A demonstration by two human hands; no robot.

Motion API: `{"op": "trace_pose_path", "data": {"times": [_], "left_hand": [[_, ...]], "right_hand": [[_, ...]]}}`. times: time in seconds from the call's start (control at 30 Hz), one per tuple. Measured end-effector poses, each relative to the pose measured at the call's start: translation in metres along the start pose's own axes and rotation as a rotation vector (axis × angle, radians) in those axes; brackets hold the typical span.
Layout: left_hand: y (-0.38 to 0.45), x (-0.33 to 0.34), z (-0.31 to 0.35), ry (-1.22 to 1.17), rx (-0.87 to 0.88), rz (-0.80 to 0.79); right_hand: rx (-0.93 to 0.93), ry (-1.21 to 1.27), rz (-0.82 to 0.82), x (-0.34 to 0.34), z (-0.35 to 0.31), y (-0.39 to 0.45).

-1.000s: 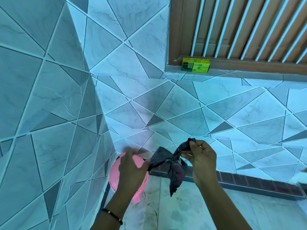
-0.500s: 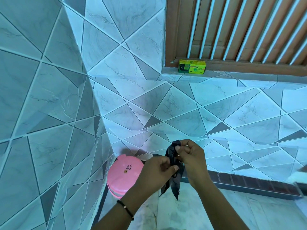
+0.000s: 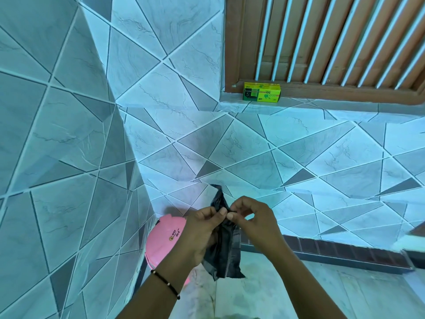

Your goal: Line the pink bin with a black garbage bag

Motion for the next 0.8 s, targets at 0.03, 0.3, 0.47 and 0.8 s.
{"op": "trace_pose_path", "data": {"times": [0.03,0.3,0.47,0.8], "left_hand": [[-0.001,0.001,0.0,-0.058,-0.013,-0.017],[0.006,-0.022,0.004,-0.404,-0.097,0.091],[0.005,-0.032,0.01,-0.524,-0.119,0.134],[0.003,-0.055,0.017,0.424,0.054,0.362]], "right_hand": [[0.025,0.031,0.026,-0.002,0.001,0.001],[0.233,0.434,0.141,-0.022,0.022,-0.005],[0.3,0.503,0.224,-0.028,0.036,-0.008],[0.477,1.127,0.332,-0.026,0.05,-0.007]]}}
Point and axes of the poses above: each hand's wrist, its own y-axis towards the middle knuckle, its own x-axis out of the palm, z = x × y, the point moved 3 cm from there along y, towards the middle knuckle, and after that the axes turned 8 degrees about -z, right-handed, at the moved point
